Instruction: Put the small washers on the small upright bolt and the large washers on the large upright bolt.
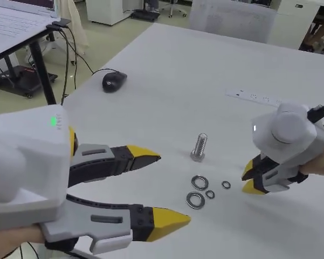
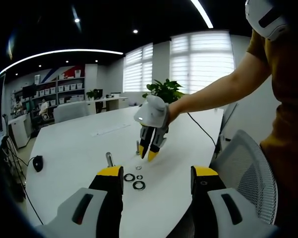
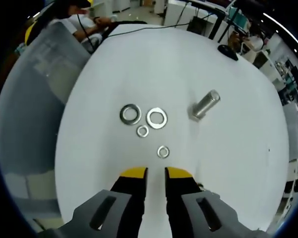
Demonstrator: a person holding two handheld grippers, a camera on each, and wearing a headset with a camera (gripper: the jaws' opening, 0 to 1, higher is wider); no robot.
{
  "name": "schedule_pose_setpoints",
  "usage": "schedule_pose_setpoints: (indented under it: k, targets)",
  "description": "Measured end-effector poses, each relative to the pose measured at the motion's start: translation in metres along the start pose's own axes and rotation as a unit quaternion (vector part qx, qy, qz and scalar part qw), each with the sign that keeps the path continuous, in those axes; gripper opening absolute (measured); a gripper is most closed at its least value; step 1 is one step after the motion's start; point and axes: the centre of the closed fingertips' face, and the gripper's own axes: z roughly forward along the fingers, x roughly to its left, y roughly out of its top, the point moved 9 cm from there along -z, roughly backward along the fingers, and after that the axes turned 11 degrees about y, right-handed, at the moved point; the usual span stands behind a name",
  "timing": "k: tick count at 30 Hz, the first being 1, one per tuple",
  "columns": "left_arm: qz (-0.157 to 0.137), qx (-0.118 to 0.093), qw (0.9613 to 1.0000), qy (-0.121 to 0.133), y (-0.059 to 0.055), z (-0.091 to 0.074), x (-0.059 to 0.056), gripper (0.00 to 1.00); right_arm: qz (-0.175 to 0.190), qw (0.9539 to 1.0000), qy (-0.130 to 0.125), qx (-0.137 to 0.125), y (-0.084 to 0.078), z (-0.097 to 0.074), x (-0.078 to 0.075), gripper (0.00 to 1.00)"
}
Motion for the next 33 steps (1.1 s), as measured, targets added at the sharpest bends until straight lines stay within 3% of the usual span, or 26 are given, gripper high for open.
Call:
schedule_pose_setpoints:
  k: [12, 20, 24, 29, 30, 33]
  targets:
    - [-0.006, 0.004, 1.0, 0.006, -0.004, 0.003, 0.003, 0.54, -0.002, 0.9997, 0.021, 0.011, 0.008, 0.021, -0.023, 0.16]
    - [-0.009, 0.003, 0.9999, 0.01, -0.004, 0.004, 0.006, 0.54, 0.0, 0.9987, 0.046, 0.02, 0.008, 0.028, -0.023, 0.16]
    - [-0.01, 0.006, 0.9999, 0.01, -0.005, 0.005, 0.007, 0.54, 0.009, 0.9989, 0.046, 0.003, 0.009, 0.029, -0.026, 0.16]
    - [-0.01, 0.006, 0.9999, 0.007, -0.004, 0.007, 0.006, 0.54, 0.003, 0.999, 0.043, 0.009, 0.01, 0.029, -0.024, 0.17]
    - [-0.011, 0.006, 0.9999, 0.007, -0.004, 0.007, 0.006, 0.54, -0.023, 0.9993, 0.027, 0.012, 0.011, 0.027, -0.026, 0.19]
    - [-0.009, 0.008, 0.9999, 0.006, -0.004, 0.007, 0.006, 0.54, -0.011, 0.9992, 0.036, 0.014, 0.011, 0.028, -0.025, 0.2]
